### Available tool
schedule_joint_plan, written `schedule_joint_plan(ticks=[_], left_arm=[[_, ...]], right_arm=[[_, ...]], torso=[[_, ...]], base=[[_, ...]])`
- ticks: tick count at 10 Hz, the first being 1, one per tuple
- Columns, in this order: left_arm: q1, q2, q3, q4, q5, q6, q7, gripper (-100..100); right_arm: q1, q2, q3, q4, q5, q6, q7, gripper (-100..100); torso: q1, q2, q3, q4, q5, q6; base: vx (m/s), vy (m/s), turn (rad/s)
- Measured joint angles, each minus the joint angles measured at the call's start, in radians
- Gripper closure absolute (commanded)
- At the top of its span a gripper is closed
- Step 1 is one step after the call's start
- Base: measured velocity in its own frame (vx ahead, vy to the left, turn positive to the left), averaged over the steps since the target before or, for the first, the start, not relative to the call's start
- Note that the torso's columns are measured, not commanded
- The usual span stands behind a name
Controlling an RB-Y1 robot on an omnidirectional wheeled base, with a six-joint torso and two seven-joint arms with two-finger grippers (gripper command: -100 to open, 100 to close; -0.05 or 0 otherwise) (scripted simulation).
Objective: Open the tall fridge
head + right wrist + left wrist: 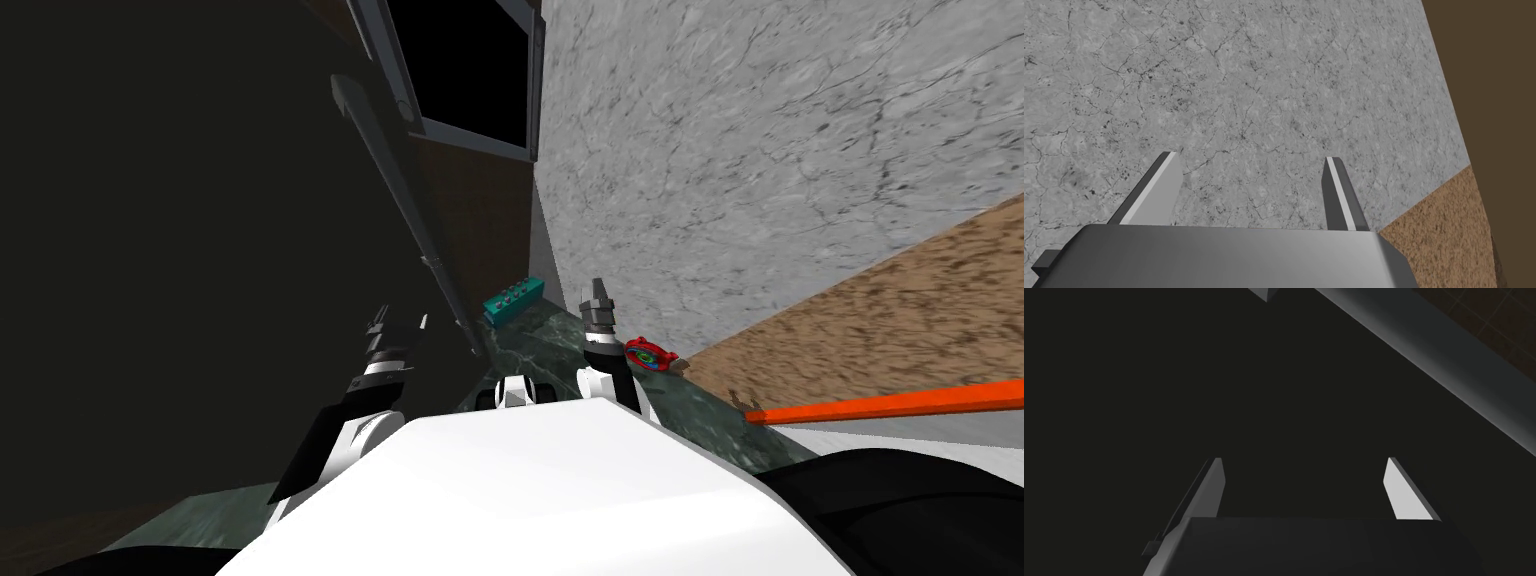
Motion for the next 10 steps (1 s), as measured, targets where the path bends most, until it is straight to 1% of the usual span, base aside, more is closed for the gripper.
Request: schedule_joint_plan(ticks=[3, 5, 7, 8, 10], left_arm=[[0.023, -0.021, 0.023, -0.009, 0.06, 0.059, 0.031, -100], [0.041, -0.03, 0.034, -0.012, 0.097, 0.086, 0.05, -100], [0.06, -0.054, 0.048, -0.022, 0.142, 0.126, 0.072, -100], [0.071, -0.074, 0.056, -0.03, 0.163, 0.147, 0.083, -100], [0.08, -0.113, 0.062, -0.038, 0.187, 0.171, 0.095, -100]], right_arm=[[0.0, 0.0, 0.0, 0.0, 0.0, 0.0, 0.0, 0], [0.0, 0.0, 0.0, 0.0, 0.0, 0.0, 0.0, 0], [0.0, 0.0, 0.0, 0.0, 0.0, 0.0, 0.0, 0], [0.0, 0.0, 0.0, 0.0, 0.0, 0.0, 0.0, 0], [0.0, 0.0, 0.0, 0.0, 0.0, 0.0, 0.0, 0]], torso=[[-0.003, 0.002, 0.001, 0.001, -0.001, 0.0], [-0.002, 0.003, 0.002, 0.001, -0.001, 0.0], [-0.003, 0.0, 0.0, 0.0, -0.001, 0.0], [-0.002, 0.0, 0.0, 0.0, -0.001, 0.0], [0.003, 0.004, 0.003, 0.001, 0.001, 0.0]], base=[[0.13, -0.162, 0.101], [0.112, -0.172, 0.117], [0.136, -0.192, 0.118], [0.1, -0.148, 0.086], [0.051, -0.075, 0.022]])
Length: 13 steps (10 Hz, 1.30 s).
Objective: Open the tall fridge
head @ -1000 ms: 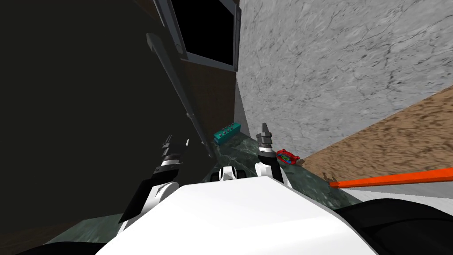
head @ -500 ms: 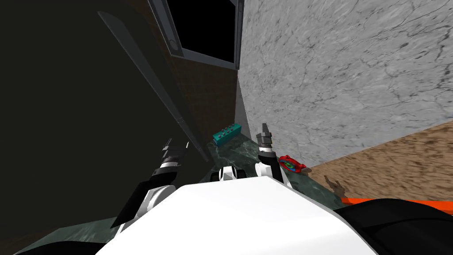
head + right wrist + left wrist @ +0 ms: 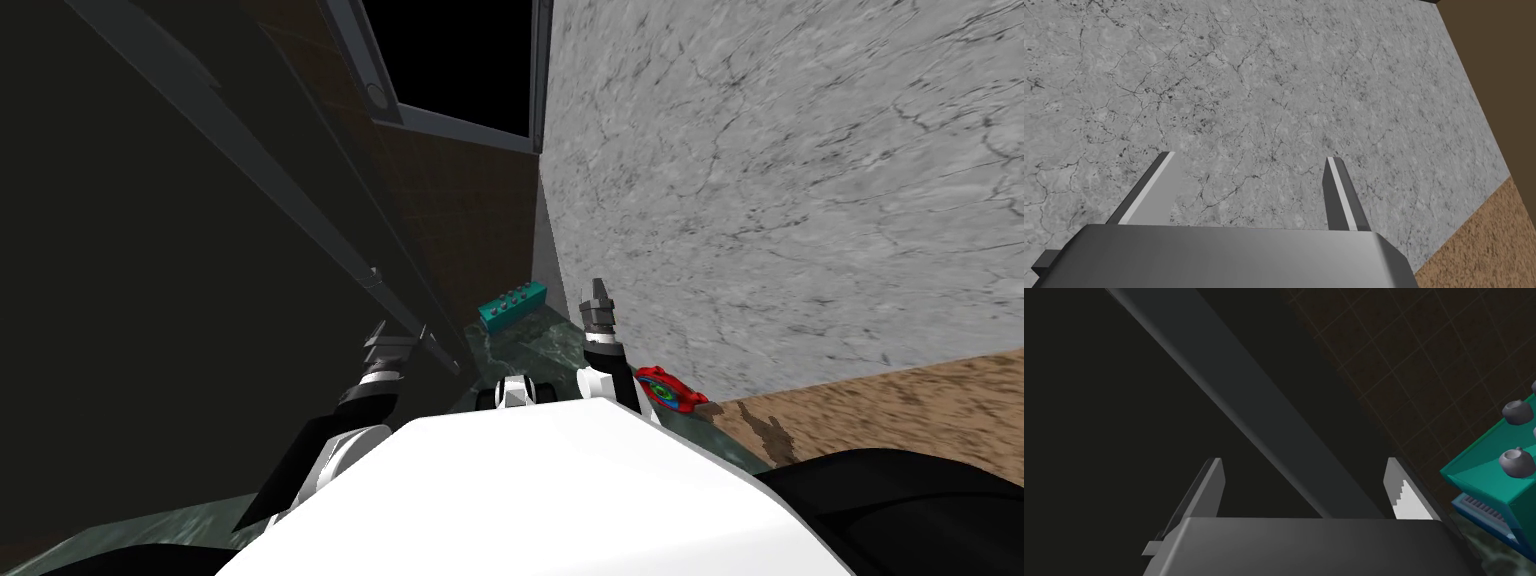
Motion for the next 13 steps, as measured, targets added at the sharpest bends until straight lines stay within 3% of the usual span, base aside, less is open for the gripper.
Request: schedule_joint_plan(ticks=[1, 4, 5, 7, 10, 13], left_arm=[[0.003, -0.018, 0.002, -0.003, 0.007, 0.005, 0.003, -100], [0.024, -0.019, 0.015, -0.037, 0.015, 0.021, 0.009, -100], [0.025, -0.018, 0.016, -0.039, 0.016, 0.023, 0.01, 100], [0.014, -0.02, 0.009, -0.025, 0.014, 0.01, 0.01, 100], [-0.079, -0.013, -0.005, 0.052, -0.01, -0.008, 0.026, 100], [-0.157, -0.002, -0.01, 0.14, -0.006, -0.033, 0.027, 100]], right_arm=[[0.0, 0.0, 0.0, 0.0, 0.0, 0.0, 0.0, 0], [0.0, 0.0, 0.0, 0.0, 0.0, 0.0, 0.0, 0], [0.0, 0.0, 0.0, 0.0, 0.0, 0.0, 0.0, 0], [0.0, 0.0, 0.0, 0.0, 0.0, 0.0, 0.0, 0], [-0.001, 0.0, 0.0, 0.0, 0.0, 0.0, 0.0, 0], [0.0, 0.0, 0.0, 0.0, 0.0, 0.0, 0.0, 0]], torso=[[0.0, 0.001, 0.0, 0.0, 0.0, 0.0], [-0.003, -0.008, -0.005, -0.002, -0.001, 0.0], [-0.005, -0.003, -0.002, -0.001, -0.001, 0.0], [-0.007, 0.001, 0.002, 0.0, -0.002, 0.0], [0.006, 0.0, 0.0, 0.002, 0.0, -0.009], [0.009, -0.01, -0.004, -0.007, 0.005, -0.008]], base=[[0.014, -0.022, 0.005], [0.106, 0.008, 0.003], [-0.08, 0.004, 0.02], [-0.151, 0.028, -0.058], [-0.176, 0.04, -0.034], [-0.06, 0.026, -0.025]])
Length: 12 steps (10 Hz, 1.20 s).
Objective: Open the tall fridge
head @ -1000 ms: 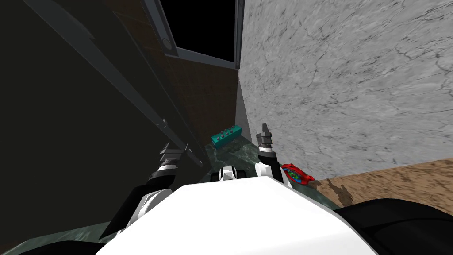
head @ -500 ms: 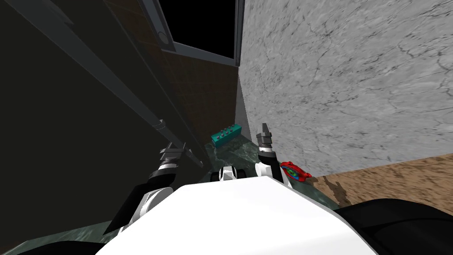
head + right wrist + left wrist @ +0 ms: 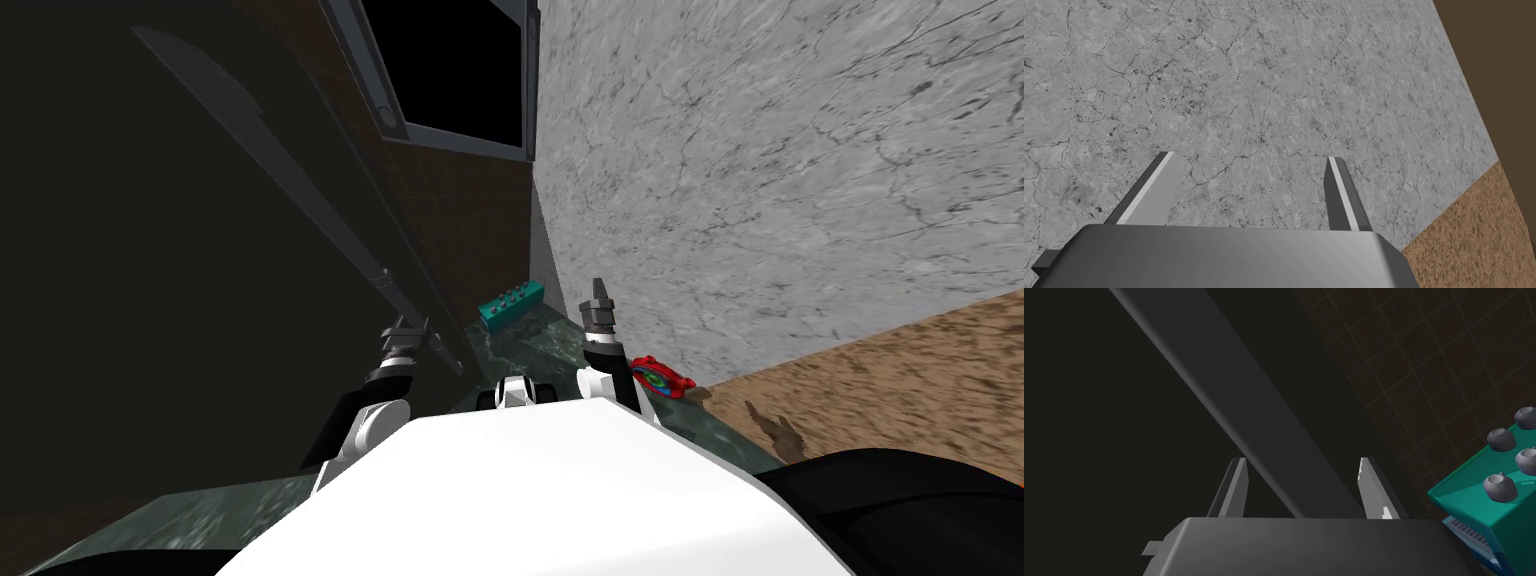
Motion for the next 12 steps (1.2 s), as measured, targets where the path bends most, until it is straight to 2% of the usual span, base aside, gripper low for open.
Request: schedule_joint_plan(ticks=[2, 5, 6, 7, 8, 9, 11, 12], left_arm=[[-0.074, 0.001, -0.004, 0.046, -0.025, -0.021, 0.012, 100], [-0.163, 0.01, -0.009, 0.132, -0.025, -0.02, 0.015, 100], [-0.182, 0.012, -0.006, 0.161, -0.022, -0.028, 0.018, 100], [-0.198, -0.002, -0.002, 0.18, -0.03, -0.025, 0.015, 100], [-0.193, 0.004, 0.003, 0.181, -0.026, -0.023, 0.017, 100], [-0.196, 0.01, 0.005, 0.19, -0.023, -0.028, 0.019, 100], [-0.268, 0.021, -0.012, 0.234, -0.044, -0.063, 0.03, 100], [-0.302, 0.013, -0.014, 0.258, -0.051, -0.051, 0.028, 100]], right_arm=[[-0.001, 0.0, 0.0, 0.0, 0.0, 0.0, 0.0, 0], [0.0, 0.0, 0.0, 0.0, 0.0, 0.0, 0.0, 0], [0.0, 0.0, 0.0, 0.0, 0.0, 0.0, 0.0, 0], [0.0, 0.0, 0.0, 0.0, 0.0, 0.0, 0.0, 0], [0.0, 0.0, 0.0, 0.0, 0.0, 0.0, 0.0, 0], [0.0, 0.0, 0.0, 0.0, 0.0, 0.0, 0.0, 0], [-0.001, 0.0, 0.0, 0.0, 0.0, 0.0, 0.0, 0], [0.0, 0.0, 0.0, 0.0, 0.0, 0.0, 0.0, 0]], torso=[[0.004, 0.017, 0.011, 0.004, 0.002, -0.003], [0.005, 0.0, -0.001, 0.003, -0.001, -0.006], [0.007, -0.001, -0.001, -0.002, 0.002, -0.005], [0.009, -0.003, -0.001, -0.006, 0.005, -0.004], [0.01, -0.003, -0.001, -0.008, 0.007, -0.004], [0.012, -0.004, -0.001, -0.009, 0.009, -0.004], [0.011, 0.013, 0.009, 0.0, 0.006, -0.005], [0.009, 0.005, 0.003, 0.003, 0.002, -0.008]], base=[[-0.235, 0.053, -0.063], [-0.019, 0.002, 0.009], [0.033, 0.007, 0.027], [0.019, -0.003, -0.012], [0.0, 0.0, 0.0], [-0.28, 0.045, -0.066], [-0.265, 0.063, -0.065], [-0.046, 0.032, 0.022]])
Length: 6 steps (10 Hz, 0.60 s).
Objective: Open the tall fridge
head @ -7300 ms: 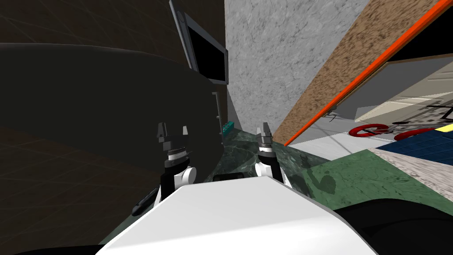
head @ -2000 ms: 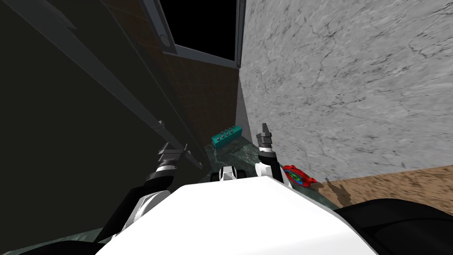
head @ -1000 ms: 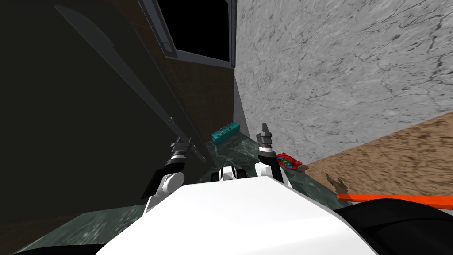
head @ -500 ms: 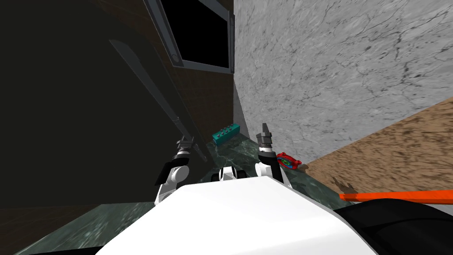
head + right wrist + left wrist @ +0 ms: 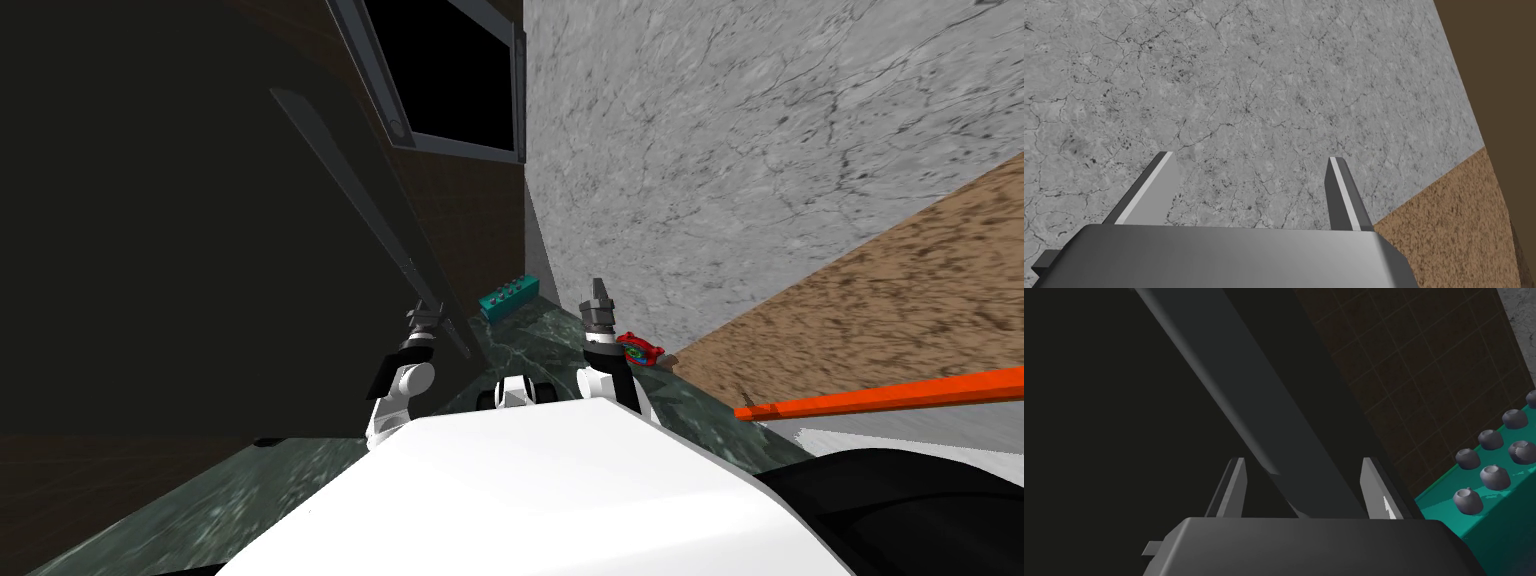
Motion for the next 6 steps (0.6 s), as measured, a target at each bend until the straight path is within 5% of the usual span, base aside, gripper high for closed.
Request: schedule_joint_plan(ticks=[6], left_arm=[[-0.062, -0.012, 0.002, 0.101, -0.008, -0.008, -0.004, 100]], right_arm=[[0.0, 0.0, 0.0, 0.0, 0.0, 0.0, 0.0, 0]], torso=[[0.003, -0.009, -0.005, -0.013, 0.006, 0.004]], base=[[0.02, -0.003, 0.001]])
